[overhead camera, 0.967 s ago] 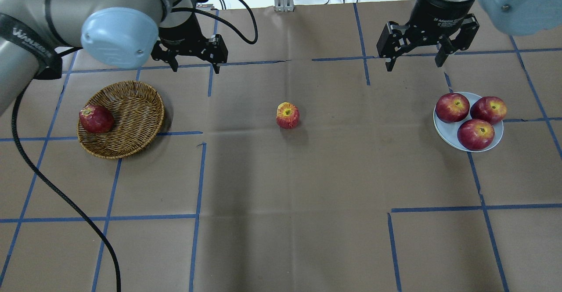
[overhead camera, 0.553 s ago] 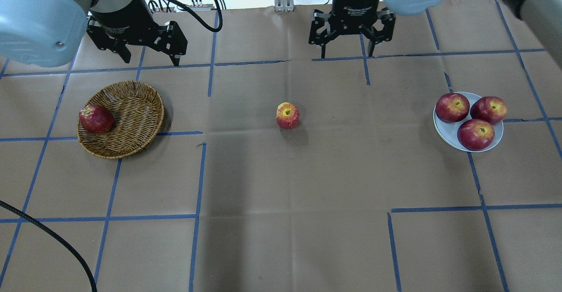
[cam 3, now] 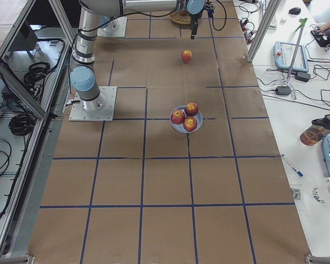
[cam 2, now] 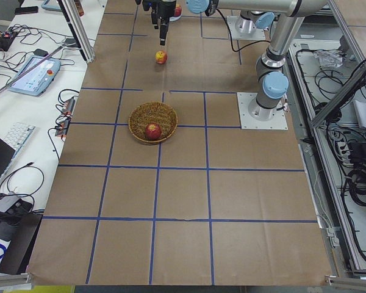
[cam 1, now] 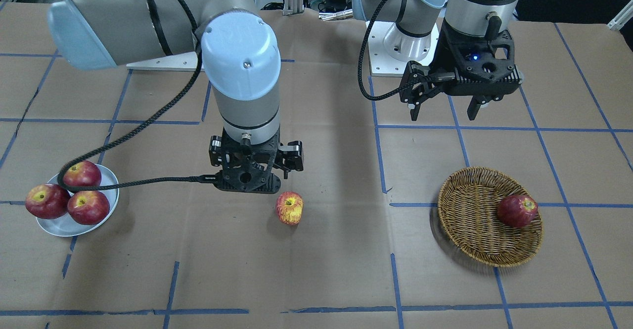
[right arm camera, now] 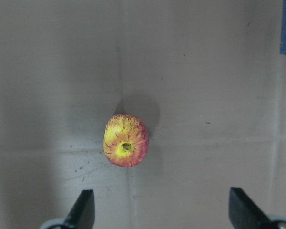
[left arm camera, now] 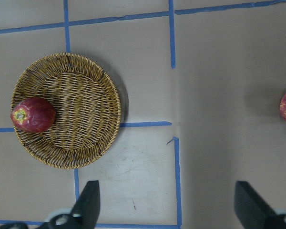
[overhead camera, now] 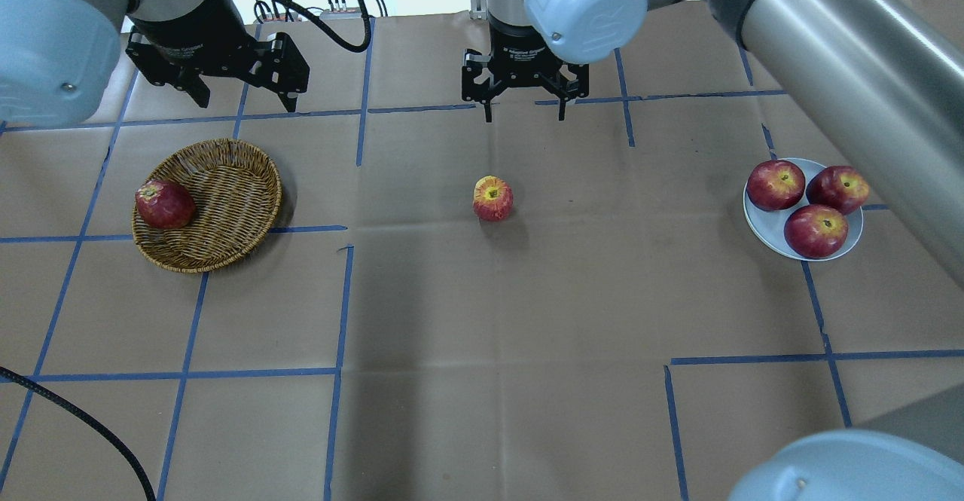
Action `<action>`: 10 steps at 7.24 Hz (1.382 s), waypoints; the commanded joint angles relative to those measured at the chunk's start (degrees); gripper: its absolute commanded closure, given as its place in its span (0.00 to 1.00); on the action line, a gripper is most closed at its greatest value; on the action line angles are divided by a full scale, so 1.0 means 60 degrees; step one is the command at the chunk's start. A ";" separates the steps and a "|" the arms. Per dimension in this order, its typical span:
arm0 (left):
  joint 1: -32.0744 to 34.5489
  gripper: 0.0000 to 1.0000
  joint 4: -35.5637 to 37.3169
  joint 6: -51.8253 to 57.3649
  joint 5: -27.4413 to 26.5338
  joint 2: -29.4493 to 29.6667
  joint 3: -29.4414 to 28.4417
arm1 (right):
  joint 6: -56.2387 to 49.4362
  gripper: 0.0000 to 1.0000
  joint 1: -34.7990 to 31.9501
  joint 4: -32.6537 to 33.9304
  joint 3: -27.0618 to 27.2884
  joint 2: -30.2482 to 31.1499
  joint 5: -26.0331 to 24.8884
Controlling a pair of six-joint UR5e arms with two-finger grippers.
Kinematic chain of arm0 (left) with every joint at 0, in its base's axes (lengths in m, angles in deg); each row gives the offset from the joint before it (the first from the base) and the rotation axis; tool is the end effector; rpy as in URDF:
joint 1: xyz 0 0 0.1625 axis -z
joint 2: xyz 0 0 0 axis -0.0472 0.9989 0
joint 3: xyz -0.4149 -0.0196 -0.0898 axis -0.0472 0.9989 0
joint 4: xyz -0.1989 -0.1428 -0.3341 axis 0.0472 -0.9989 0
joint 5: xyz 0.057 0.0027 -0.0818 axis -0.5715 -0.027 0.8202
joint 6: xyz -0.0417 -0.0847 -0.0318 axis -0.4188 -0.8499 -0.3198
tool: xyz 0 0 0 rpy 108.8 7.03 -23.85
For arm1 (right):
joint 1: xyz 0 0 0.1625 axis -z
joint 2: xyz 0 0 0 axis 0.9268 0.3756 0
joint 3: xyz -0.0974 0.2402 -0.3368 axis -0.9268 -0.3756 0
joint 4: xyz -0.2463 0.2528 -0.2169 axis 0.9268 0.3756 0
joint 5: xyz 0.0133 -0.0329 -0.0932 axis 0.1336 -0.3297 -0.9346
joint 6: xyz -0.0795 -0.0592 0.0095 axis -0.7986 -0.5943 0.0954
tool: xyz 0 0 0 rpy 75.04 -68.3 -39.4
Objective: Transfer apple from basket to plate
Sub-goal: 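Move the right gripper toward the apple while the left gripper withdraws above the basket, then lower the right gripper and grasp the yellow-red apple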
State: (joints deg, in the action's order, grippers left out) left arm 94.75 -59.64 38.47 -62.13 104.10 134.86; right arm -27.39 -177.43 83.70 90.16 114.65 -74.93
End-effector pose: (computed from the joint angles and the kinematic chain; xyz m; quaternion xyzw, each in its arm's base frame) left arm -0.1410 -0.5115 0.4960 0.0236 0.9968 -0.0554 0.0528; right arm 0.3519 -0.5972 0.3725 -0.0169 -0.9996 -0.0201 0.0122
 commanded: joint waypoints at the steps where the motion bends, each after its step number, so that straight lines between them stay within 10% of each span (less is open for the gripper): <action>1: -0.0092 0.01 0.0004 0.0081 -0.0021 0.0035 0.0342 | 0.0145 0.00 -0.0296 0.0507 0.0082 -0.0584 -0.0005; 6: -0.0121 0.01 -0.0011 0.0067 0.1283 0.0006 0.0446 | 0.0145 0.00 -0.0296 0.4416 0.2671 -0.1054 -0.0093; 10: -0.0107 0.01 -0.0317 0.0067 0.1283 -0.0140 0.0460 | 0.0131 0.07 -0.0326 0.4464 0.2705 -0.1436 0.0025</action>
State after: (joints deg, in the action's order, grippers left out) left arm 94.04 -60.94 38.86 -54.47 103.57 137.60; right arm -26.59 -179.36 110.37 106.57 106.34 -74.86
